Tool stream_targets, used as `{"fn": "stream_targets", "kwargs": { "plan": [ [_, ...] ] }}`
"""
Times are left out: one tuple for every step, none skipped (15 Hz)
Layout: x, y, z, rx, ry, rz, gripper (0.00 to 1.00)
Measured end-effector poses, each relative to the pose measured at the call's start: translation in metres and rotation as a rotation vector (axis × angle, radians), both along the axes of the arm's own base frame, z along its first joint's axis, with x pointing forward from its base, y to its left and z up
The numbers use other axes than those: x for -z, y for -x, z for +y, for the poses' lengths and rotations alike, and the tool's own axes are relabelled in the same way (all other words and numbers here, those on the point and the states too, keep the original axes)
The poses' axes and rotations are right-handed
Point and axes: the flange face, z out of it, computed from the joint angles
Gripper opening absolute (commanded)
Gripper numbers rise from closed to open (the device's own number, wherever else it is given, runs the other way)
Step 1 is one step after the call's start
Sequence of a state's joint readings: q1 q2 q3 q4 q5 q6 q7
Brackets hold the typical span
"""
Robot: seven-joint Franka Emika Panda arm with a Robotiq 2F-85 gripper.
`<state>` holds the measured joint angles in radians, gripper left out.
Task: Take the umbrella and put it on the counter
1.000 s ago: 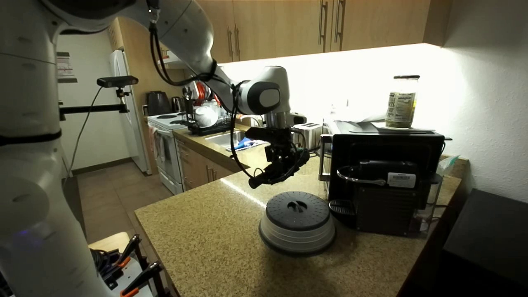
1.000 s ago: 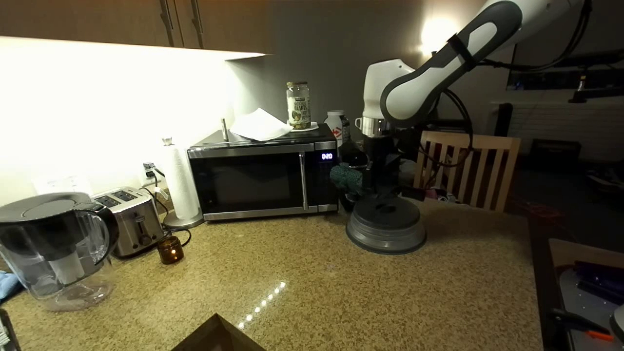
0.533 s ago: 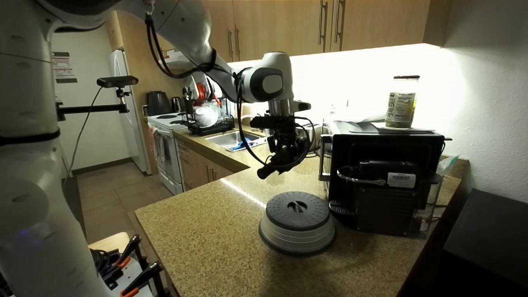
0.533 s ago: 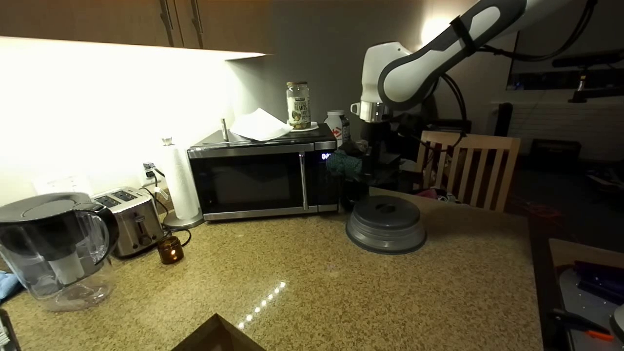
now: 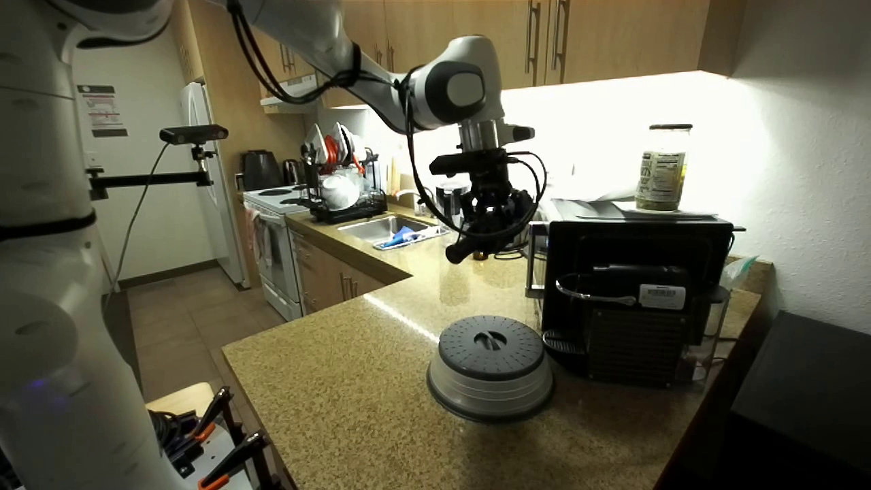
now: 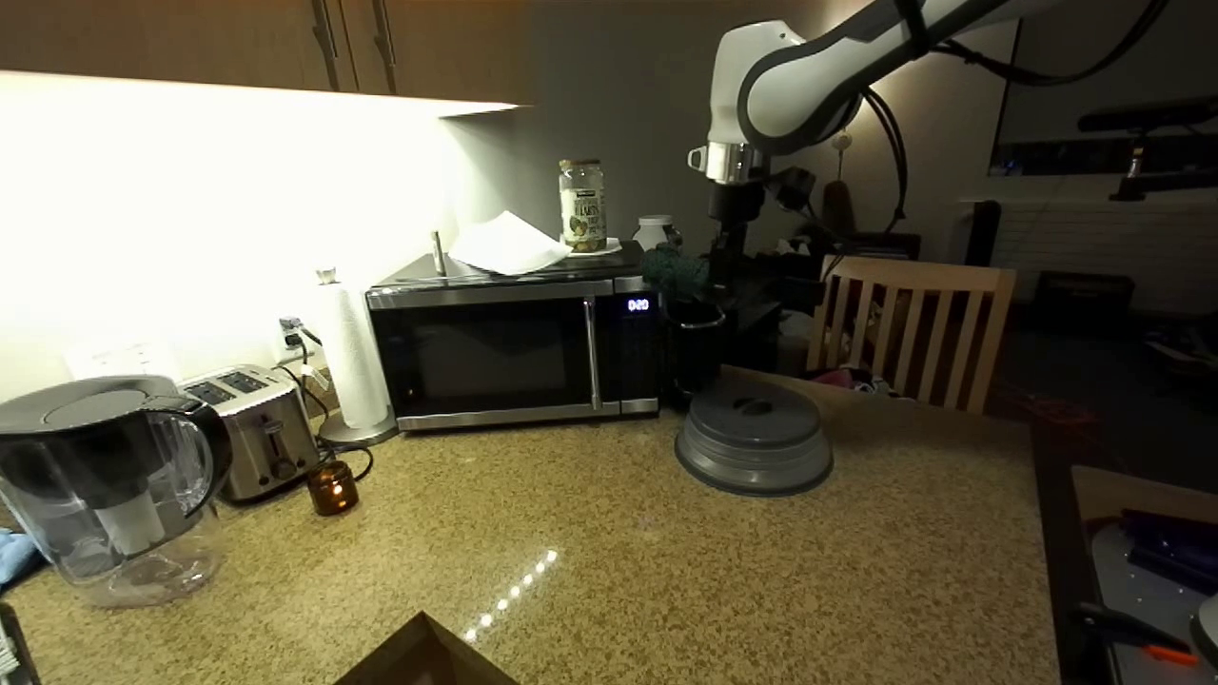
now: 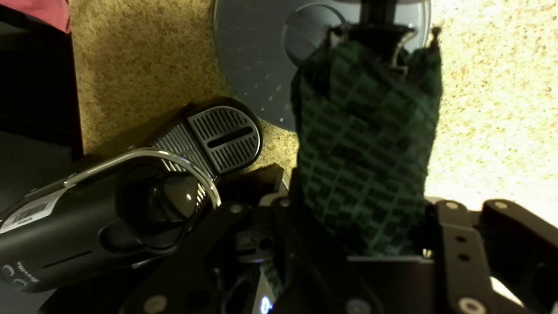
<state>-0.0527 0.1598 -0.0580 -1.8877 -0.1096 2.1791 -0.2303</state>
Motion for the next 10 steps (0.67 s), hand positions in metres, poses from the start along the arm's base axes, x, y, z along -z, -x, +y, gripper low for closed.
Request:
{"fn": "stream_targets", "kwargs": {
  "plan": [
    [-0.006,-0.001,-0.001,0.003,0.003,0.005,0.14],
    [-0.013,-0.003,-0.002,0.004,0.005,0.009,0.14],
    [-0.019,-0.005,-0.002,0.005,0.008,0.015,0.14],
    [-0.025,-0.007,-0.001,0.004,0.013,0.02,0.14],
    [-0.031,-0.01,-0.001,0.001,0.018,0.023,0.14],
    [-0.036,-0.014,0.001,0.0,0.021,0.027,0.14],
    [-0.041,-0.018,0.003,-0.003,0.023,0.03,0.14],
    [-0.046,-0.022,0.005,-0.005,0.024,0.034,0.14],
    [-0.051,-0.027,0.008,-0.009,0.027,0.039,0.14],
    [-0.055,-0.031,0.011,-0.013,0.031,0.044,0.14]
  ]
}}
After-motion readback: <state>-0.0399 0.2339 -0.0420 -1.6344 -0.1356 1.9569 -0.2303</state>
